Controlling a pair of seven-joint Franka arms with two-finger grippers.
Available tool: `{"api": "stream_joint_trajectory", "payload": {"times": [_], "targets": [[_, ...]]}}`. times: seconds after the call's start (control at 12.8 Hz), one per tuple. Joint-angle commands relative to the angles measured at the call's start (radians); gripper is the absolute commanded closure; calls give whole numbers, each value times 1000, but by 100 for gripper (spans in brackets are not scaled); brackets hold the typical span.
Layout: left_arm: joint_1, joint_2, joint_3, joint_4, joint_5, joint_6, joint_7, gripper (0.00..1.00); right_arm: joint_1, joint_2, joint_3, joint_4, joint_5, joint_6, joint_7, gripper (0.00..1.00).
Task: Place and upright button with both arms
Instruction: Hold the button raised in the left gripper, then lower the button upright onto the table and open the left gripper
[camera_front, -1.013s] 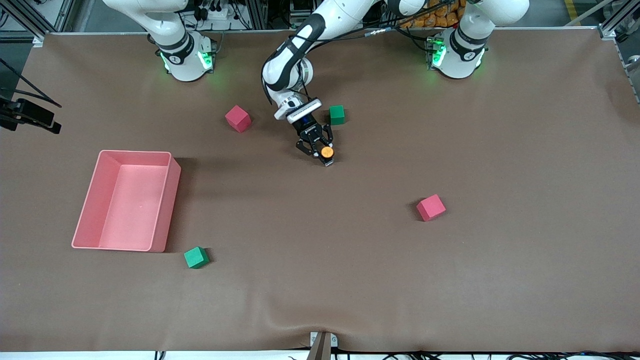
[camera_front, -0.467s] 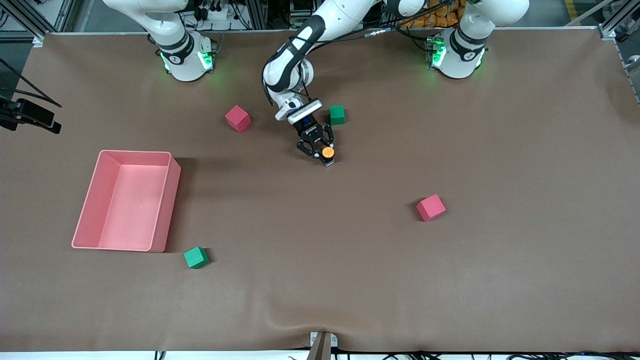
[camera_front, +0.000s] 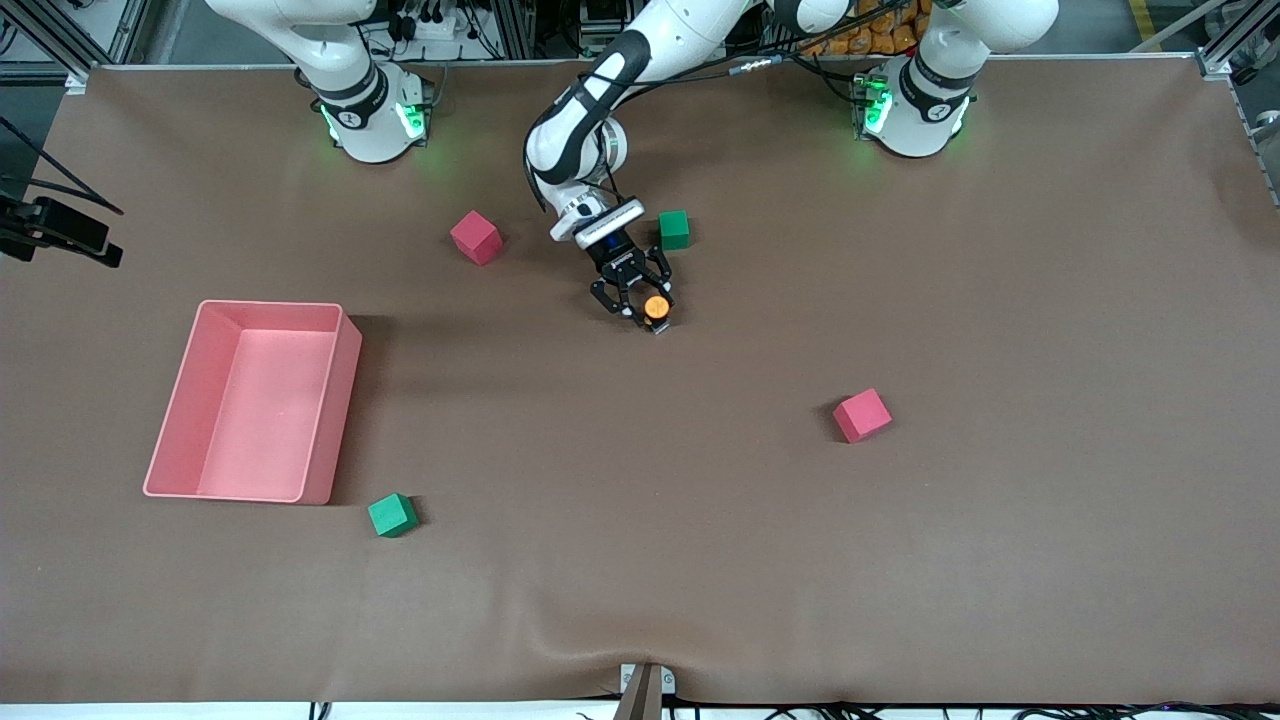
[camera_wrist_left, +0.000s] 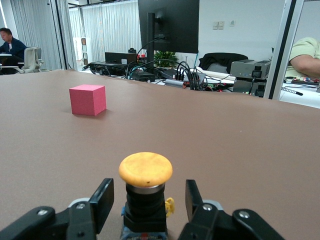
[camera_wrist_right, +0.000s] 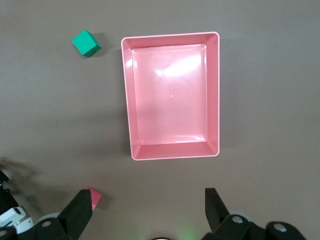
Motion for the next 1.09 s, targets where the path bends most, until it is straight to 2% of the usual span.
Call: {"api": "stream_joint_trajectory", "payload": {"times": [0.0,0.62,1.01], "targets": [[0,2,0,18,12,-5,20,33,-8,15,8,33,-11,-19,9,0],[5,-33,-8,15,-31,-6,135,33,-9,15,8,31,-10,-19,9,0],[3,-87,-60,-12,-48,-35,179,32,-6,16,8,31,-10,-19,9,0]]}}
